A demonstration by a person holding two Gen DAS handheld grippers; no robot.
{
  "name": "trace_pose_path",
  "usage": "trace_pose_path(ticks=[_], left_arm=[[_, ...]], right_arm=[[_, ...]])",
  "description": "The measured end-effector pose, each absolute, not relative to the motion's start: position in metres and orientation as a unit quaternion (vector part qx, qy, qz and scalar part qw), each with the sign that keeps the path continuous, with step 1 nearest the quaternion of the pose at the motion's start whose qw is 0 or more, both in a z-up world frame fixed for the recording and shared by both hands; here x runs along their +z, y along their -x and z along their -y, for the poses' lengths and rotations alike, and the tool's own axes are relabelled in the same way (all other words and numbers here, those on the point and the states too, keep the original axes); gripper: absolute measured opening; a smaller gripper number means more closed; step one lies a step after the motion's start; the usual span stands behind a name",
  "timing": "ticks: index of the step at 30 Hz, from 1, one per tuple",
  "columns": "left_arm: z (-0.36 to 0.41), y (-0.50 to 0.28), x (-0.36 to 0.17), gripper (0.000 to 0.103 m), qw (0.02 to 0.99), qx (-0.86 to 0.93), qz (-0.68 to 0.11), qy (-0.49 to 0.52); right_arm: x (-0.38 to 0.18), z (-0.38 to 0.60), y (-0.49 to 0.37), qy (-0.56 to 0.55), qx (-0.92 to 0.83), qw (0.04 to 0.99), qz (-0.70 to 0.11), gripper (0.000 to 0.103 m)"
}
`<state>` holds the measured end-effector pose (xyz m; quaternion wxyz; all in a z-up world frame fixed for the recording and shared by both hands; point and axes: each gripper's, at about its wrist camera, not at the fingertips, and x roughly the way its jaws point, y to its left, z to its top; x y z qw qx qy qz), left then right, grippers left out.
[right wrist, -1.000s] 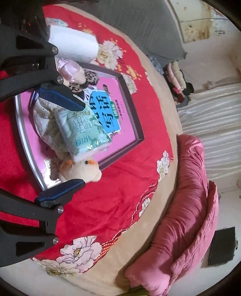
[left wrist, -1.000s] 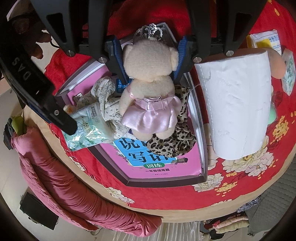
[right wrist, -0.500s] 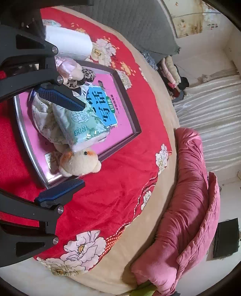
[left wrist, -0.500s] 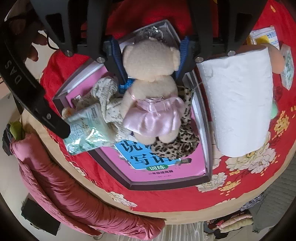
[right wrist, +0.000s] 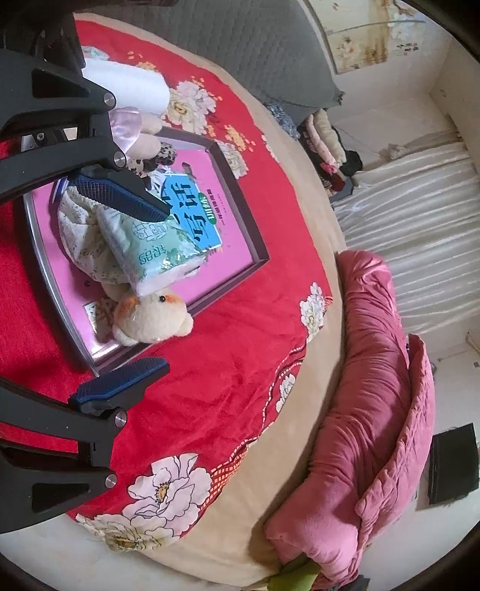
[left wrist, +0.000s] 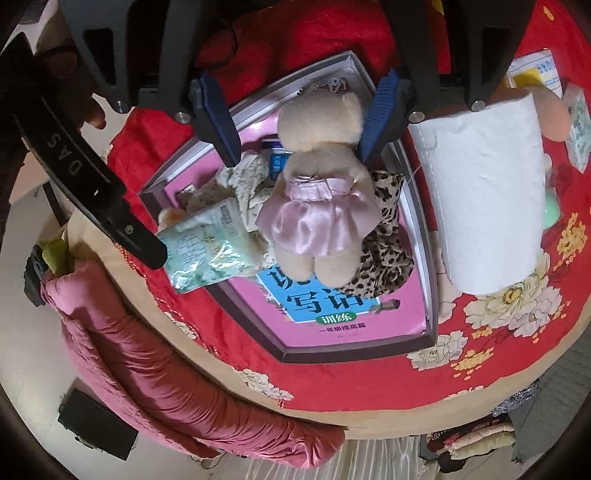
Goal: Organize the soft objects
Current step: 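Open both tools to release the bunny and tissue pack in the tray, then withdraw both open tools from the tray toward the items beside the paper roll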
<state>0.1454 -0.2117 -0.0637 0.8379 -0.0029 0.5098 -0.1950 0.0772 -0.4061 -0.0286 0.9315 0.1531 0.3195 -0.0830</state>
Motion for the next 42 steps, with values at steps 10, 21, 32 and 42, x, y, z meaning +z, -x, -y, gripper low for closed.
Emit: trace_pose_path(ticks=[10, 21, 32, 42], left_arm=[[0.205, -0.137, -0.04, 0.065, 0.857, -0.188, -0.479, -0.006], [0.167, -0.115, -0.009, 0.065, 0.881, -0.156, -0.446, -0.009], [0.093, -0.102, 0.007, 0.065, 0.896, -0.107, -0.429, 0.04], [-0.017, -0.099, 0.002, 0.065, 0.908, -0.006, -0.412, 0.075]], right_arm=[[-0.021, 0.407, -0.069, -0.154, -0.08, 0.94, -0.295, 0.077], [0.017, 0.367, -0.041, -0.099, -0.027, 0.965, -0.241, 0.077], [0.047, 0.27, -0.027, -0.034, 0.097, 0.966, -0.238, 0.077], [0.038, 0.165, -0.02, 0.067, 0.218, 0.935, -0.272, 0.077]])
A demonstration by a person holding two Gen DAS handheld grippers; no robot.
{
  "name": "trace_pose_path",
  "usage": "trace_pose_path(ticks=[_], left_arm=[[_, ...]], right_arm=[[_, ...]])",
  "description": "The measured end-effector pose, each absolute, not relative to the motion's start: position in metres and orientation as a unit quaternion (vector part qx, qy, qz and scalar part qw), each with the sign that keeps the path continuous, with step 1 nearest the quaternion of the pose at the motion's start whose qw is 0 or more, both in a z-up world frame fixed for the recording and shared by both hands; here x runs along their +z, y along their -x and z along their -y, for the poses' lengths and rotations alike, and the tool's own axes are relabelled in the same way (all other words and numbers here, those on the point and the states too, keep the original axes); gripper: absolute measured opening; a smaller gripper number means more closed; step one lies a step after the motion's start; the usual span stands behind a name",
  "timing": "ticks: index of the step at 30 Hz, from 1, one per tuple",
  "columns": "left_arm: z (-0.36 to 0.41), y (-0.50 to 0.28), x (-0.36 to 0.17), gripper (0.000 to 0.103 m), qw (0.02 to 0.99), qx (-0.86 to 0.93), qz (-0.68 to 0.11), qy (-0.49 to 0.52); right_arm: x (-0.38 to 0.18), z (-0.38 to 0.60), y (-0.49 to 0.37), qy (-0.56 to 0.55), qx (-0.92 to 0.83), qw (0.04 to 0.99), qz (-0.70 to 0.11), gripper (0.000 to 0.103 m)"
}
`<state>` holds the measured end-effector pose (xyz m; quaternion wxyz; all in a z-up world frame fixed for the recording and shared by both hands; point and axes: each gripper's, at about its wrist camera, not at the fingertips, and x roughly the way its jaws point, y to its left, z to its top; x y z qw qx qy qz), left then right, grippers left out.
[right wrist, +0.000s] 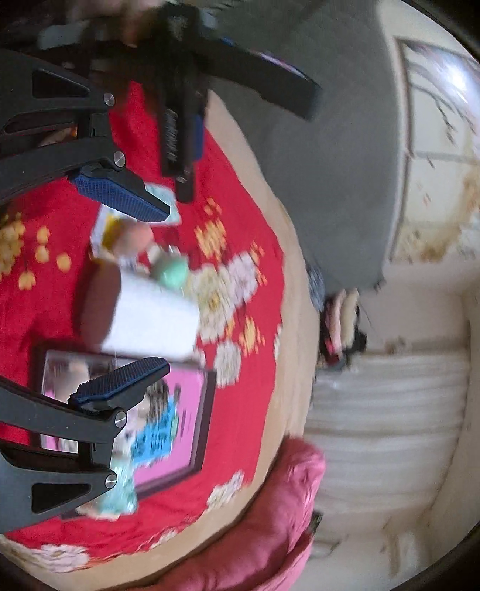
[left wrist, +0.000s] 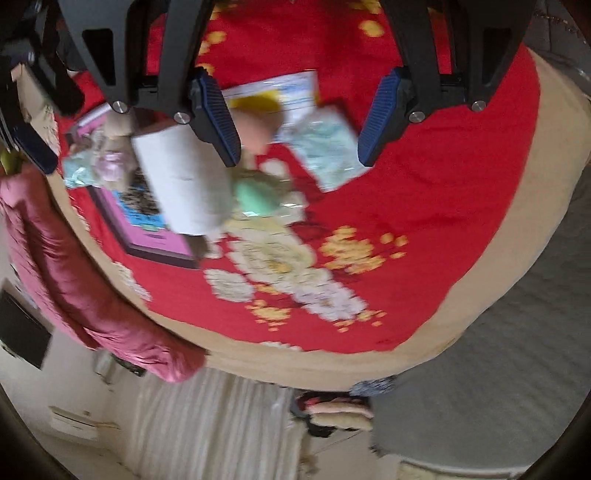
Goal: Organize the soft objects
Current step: 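Withdraw both open tools from the tray toward the items beside the paper roll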
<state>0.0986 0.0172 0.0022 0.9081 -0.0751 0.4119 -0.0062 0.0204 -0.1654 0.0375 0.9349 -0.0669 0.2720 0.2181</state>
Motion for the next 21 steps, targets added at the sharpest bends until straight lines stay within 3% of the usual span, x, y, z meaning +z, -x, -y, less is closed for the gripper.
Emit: trace_pose_path(ticks=[9, 14, 21], left_arm=[[-0.081, -0.105, -0.045, 0.065, 0.882, -0.008, -0.451, 0.136], [-0.078, -0.111, -0.067, 0.065, 0.871, -0.036, -0.467, 0.148], [-0.092, -0.137, -0.086, 0.066, 0.842, -0.045, -0.482, 0.239]], right_arm=[[0.0, 0.097, -0.047, 0.177, 0.286, 0.882, -0.331, 0.077], [-0.017, 0.082, -0.058, 0.227, 0.293, 0.864, -0.342, 0.077], [-0.033, 0.068, -0.069, 0.26, 0.303, 0.847, -0.35, 0.077]])
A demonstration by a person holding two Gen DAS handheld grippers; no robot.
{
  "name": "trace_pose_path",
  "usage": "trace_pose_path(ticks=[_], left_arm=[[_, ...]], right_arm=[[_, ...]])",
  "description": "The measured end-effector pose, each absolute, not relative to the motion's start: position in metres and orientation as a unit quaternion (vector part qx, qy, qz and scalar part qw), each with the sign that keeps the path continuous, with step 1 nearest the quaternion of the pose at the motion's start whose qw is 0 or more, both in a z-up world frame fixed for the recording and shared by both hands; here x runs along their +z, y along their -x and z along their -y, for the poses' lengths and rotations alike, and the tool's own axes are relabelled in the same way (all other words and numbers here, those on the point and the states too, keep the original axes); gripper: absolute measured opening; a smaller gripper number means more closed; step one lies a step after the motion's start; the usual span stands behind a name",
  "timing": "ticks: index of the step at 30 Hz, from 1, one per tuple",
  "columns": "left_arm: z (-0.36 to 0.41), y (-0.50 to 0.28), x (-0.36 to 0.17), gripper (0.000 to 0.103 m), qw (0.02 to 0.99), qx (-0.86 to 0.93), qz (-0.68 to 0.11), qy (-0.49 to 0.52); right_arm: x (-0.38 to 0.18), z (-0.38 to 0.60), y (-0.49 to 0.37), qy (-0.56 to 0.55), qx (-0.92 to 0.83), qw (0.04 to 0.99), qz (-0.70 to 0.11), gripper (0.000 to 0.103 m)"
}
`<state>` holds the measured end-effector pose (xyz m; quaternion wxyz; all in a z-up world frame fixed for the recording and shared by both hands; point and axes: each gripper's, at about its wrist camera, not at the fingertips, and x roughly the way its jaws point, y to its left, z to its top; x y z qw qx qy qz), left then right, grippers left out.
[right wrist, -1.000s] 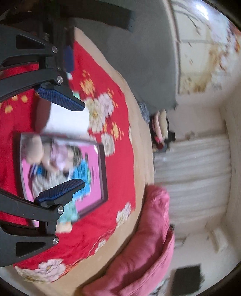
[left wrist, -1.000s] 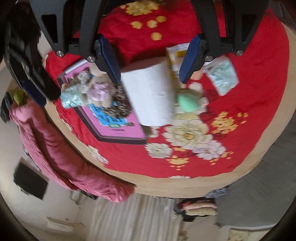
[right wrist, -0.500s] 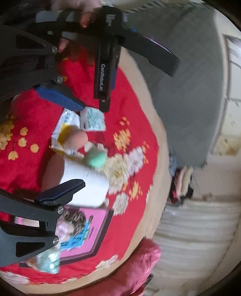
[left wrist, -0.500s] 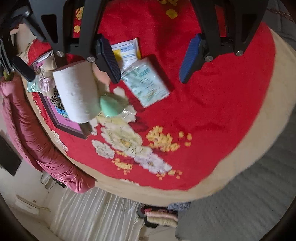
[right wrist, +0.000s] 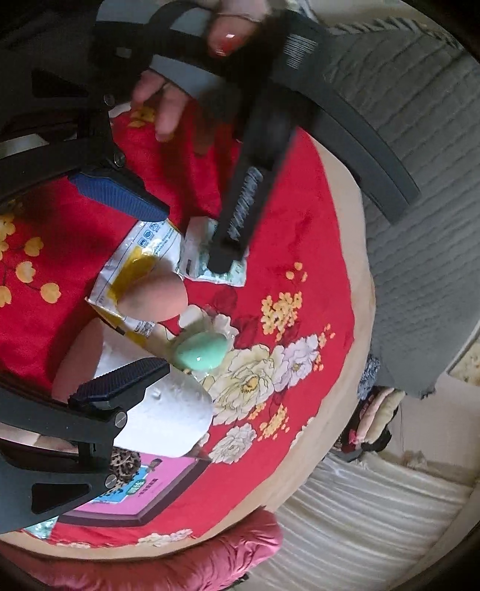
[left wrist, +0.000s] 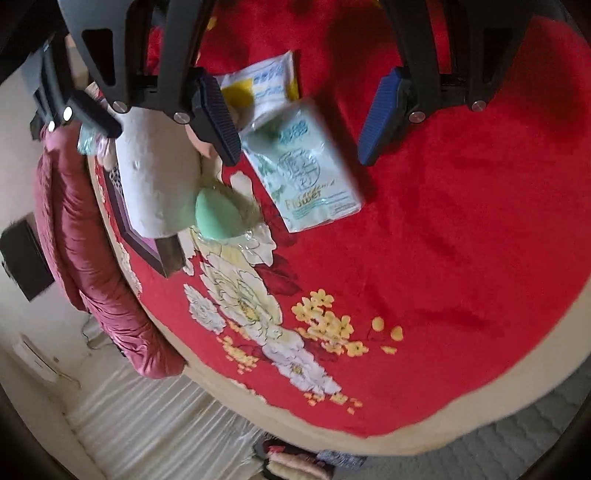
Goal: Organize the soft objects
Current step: 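Withdraw both open tools from the tray toward the items beside the paper roll, then grasp the green tissue pack with the left tool while the right grasps the pink sponge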
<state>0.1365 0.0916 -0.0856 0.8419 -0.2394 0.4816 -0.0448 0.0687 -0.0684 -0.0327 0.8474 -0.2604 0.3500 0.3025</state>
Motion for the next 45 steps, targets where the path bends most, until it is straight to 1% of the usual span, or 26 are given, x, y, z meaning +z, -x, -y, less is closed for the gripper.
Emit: trace_pose_path(ticks=[3, 8, 13, 14, 15, 17, 18, 19, 21, 23, 28, 33, 35, 39, 45], left_arm=[[-0.089, -0.149, -0.09, 0.066, 0.829, -0.042, -0.496, 0.255], [-0.076, -0.167, -0.096, 0.065, 0.821, -0.031, -0.522, 0.228], [-0.077, -0.175, -0.106, 0.065, 0.811, -0.026, -0.536, 0.234], [-0.079, -0.176, -0.108, 0.065, 0.808, -0.027, -0.538, 0.24], [-0.08, -0.176, -0.11, 0.065, 0.806, -0.027, -0.538, 0.243], [-0.082, -0.176, -0.113, 0.065, 0.805, -0.026, -0.54, 0.245], [-0.082, -0.177, -0.113, 0.065, 0.804, -0.026, -0.54, 0.247], [-0.082, -0.177, -0.114, 0.065, 0.804, -0.025, -0.54, 0.248], [-0.082, -0.178, -0.114, 0.061, 0.805, -0.023, -0.539, 0.247], [-0.082, -0.178, -0.115, 0.053, 0.806, -0.02, -0.538, 0.245], [-0.089, -0.173, -0.112, 0.045, 0.812, -0.017, -0.524, 0.257], [-0.092, -0.166, -0.104, 0.044, 0.823, -0.015, -0.503, 0.264], [-0.093, -0.162, -0.095, 0.044, 0.829, -0.015, -0.491, 0.267], [-0.089, -0.154, -0.068, 0.044, 0.847, -0.019, -0.465, 0.257], [-0.054, -0.15, -0.026, 0.044, 0.867, -0.054, -0.446, 0.214]], right_arm=[[-0.041, 0.06, -0.073, 0.281, 0.306, 0.839, -0.353, 0.077], [-0.054, 0.049, -0.089, 0.308, 0.285, 0.832, -0.363, 0.077], [-0.07, 0.047, -0.111, 0.308, 0.27, 0.822, -0.396, 0.077], [-0.072, 0.047, -0.112, 0.306, 0.271, 0.82, -0.4, 0.072], [-0.074, 0.047, -0.114, 0.303, 0.272, 0.818, -0.406, 0.068], [-0.078, 0.045, -0.116, 0.304, 0.27, 0.816, -0.411, 0.052], [-0.082, 0.044, -0.118, 0.305, 0.271, 0.813, -0.414, 0.049], [-0.084, 0.043, -0.118, 0.306, 0.269, 0.813, -0.416, 0.042], [-0.085, 0.043, -0.118, 0.3, 0.265, 0.818, -0.412, 0.041], [-0.082, 0.046, -0.115, 0.288, 0.265, 0.824, -0.409, 0.041], [-0.058, 0.062, -0.107, 0.24, 0.268, 0.845, -0.396, 0.041], [-0.021, 0.086, -0.097, 0.175, 0.269, 0.874, -0.365, 0.041], [-0.009, 0.093, -0.091, 0.164, 0.265, 0.884, -0.349, 0.041], [0.017, 0.121, -0.087, 0.116, 0.248, 0.904, -0.329, 0.04], [0.041, 0.173, -0.085, 0.062, 0.198, 0.927, -0.313, 0.04]])
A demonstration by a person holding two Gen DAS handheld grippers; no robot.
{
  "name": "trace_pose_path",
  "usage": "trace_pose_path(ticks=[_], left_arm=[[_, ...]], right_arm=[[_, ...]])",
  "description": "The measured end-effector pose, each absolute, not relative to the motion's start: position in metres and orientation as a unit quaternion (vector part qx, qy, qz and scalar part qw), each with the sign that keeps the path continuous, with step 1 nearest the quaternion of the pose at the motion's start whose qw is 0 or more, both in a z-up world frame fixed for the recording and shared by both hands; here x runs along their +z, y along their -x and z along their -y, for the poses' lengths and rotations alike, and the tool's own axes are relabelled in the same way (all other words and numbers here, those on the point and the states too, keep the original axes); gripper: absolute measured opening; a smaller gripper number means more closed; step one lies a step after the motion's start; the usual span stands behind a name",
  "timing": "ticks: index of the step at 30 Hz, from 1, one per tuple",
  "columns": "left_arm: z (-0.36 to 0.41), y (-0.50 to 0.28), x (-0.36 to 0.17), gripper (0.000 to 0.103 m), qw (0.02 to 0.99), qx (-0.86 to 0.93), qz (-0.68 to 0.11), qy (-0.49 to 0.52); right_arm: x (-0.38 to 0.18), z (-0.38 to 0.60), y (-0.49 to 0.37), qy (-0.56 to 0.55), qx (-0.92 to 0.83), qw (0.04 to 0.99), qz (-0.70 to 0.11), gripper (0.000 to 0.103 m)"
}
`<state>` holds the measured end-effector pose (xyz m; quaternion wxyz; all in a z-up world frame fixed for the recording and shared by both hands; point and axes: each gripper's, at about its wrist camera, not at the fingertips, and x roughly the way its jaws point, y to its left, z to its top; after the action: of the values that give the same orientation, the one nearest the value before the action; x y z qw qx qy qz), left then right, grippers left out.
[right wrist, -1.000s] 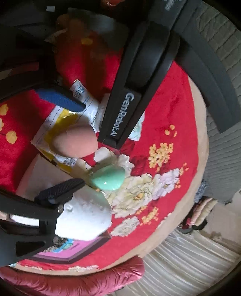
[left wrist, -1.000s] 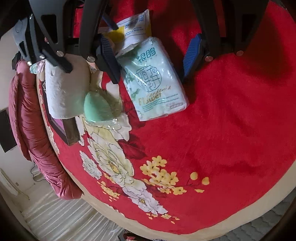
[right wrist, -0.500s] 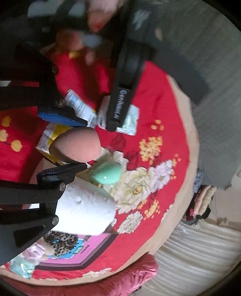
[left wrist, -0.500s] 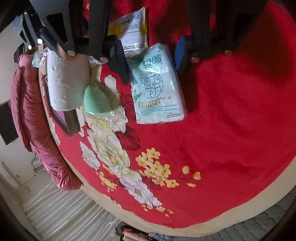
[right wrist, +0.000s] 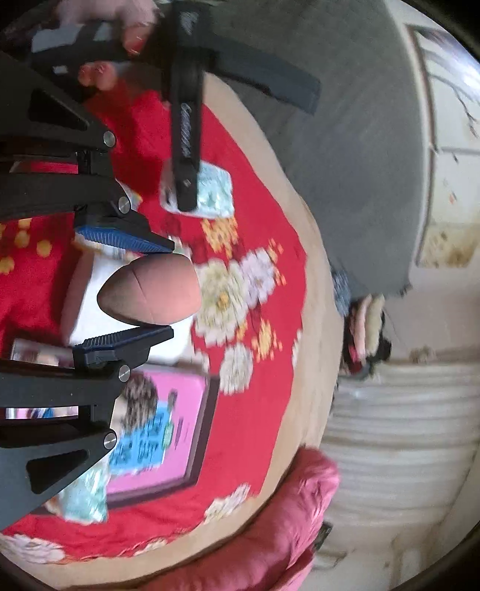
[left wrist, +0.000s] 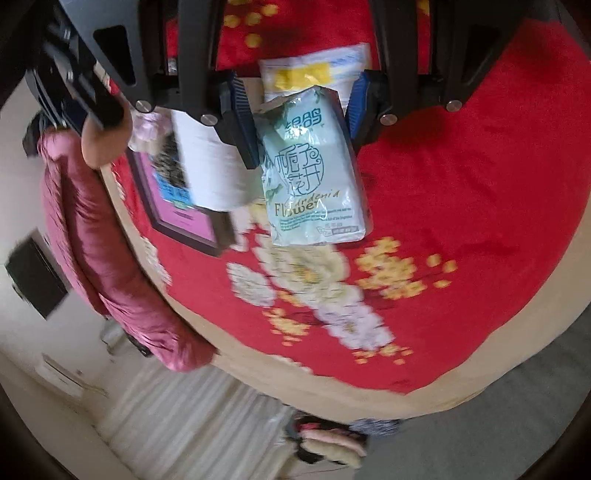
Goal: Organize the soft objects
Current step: 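Grasp the green tissue pack with the left tool while the right grasps the pink sponge, then carry the tissue pack over the tray with the left tool while the right carries the sponge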
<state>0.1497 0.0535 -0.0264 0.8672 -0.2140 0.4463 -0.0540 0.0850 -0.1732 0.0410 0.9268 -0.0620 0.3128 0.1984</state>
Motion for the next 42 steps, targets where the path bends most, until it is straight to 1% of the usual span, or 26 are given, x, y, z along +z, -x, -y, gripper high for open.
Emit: trace_pose_path(ticks=[7, 16, 31, 42], left_arm=[[0.012, -0.148, -0.001, 0.044, 0.878, -0.103, -0.441, 0.158], [0.084, -0.151, 0.016, 0.044, 0.884, -0.143, -0.435, 0.094], [0.186, -0.16, 0.002, 0.044, 0.869, -0.198, -0.453, 0.0], [0.233, -0.184, -0.011, 0.044, 0.857, -0.215, -0.468, -0.036]], right_arm=[[0.05, 0.236, -0.075, 0.019, 0.14, 0.944, -0.298, 0.04], [0.041, 0.301, -0.063, -0.028, 0.078, 0.952, -0.295, 0.04], [0.018, 0.357, -0.057, -0.077, 0.025, 0.948, -0.309, 0.04], [-0.013, 0.371, -0.066, -0.094, 0.012, 0.927, -0.363, 0.041]])
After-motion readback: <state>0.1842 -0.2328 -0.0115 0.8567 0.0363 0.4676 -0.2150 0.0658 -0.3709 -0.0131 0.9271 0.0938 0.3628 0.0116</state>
